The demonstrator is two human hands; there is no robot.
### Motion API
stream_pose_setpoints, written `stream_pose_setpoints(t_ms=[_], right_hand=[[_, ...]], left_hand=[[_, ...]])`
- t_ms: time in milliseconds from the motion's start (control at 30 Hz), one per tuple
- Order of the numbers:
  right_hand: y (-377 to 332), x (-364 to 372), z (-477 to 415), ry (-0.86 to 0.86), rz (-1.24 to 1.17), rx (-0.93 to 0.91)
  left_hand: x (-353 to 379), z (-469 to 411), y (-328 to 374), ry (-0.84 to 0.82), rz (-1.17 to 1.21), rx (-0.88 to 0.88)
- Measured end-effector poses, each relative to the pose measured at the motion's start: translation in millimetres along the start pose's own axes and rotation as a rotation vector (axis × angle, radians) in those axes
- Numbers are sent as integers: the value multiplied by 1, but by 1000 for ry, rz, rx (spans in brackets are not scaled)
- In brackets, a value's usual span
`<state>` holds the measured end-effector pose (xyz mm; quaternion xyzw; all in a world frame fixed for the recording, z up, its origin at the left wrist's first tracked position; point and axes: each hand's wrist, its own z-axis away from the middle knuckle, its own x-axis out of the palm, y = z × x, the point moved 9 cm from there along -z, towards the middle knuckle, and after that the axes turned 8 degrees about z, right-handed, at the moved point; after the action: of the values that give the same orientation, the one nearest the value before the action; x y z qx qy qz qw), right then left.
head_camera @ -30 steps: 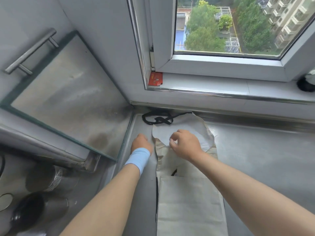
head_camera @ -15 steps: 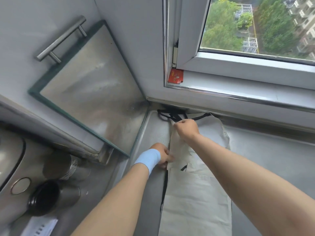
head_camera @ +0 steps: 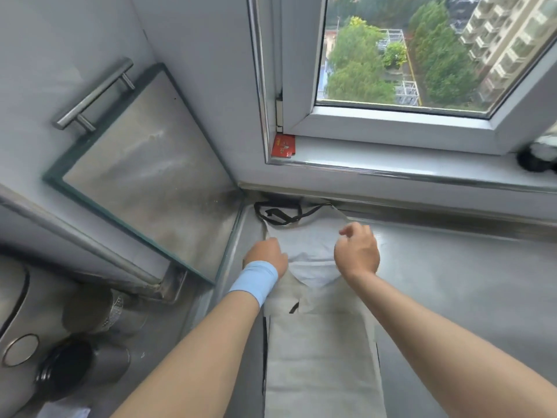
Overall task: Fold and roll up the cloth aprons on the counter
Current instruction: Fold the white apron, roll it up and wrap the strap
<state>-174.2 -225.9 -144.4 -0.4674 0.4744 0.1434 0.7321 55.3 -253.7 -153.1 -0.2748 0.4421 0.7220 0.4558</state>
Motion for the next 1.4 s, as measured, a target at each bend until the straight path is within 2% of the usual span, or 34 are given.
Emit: stream_pose_setpoints(t_ms=[67,133,200,267,433,600,700,767,833,900,1000,1100,1167,1233,1333,1400], right_hand=[[45,-8,-7,-60,92,223],[79,-6,-4,-251,183,313],[89,2,3,-392,140,271],[87,12,7,-444,49,191],[81,19,4,-446,-85,58],[86,23,0,-403,-132,49],[103,29,1,-441,-33,108],[107,26,0,-404,47,118],[102,19,1,-345,113,91],[89,9,4,-214,227,-59],[56,-3,28,-35,279,-413],[38,7,73,-130,341,-756],[45,21,102,-226,498,-914],[72,34,114,-297,696,-915],[115,35,115,-325,856,-715],[128,23,121,-318,889,-621]], left_hand=[[11,2,29,-16,54,86],[28,2,57,-67,103,155],[44,0,81,-115,133,185],[56,-6,98,-155,150,183],[76,-25,135,-248,124,121],[78,-45,142,-168,70,-11],[81,-59,134,-141,354,-54],[80,-62,124,-109,545,-65],[77,-58,115,-78,610,-19],[71,-48,108,-18,539,83],[60,-14,96,99,398,288],[67,33,79,139,161,497],[82,61,62,74,25,559],[97,84,42,-3,-111,585],[122,107,3,-146,-331,561],[129,120,-19,-163,-470,526]])
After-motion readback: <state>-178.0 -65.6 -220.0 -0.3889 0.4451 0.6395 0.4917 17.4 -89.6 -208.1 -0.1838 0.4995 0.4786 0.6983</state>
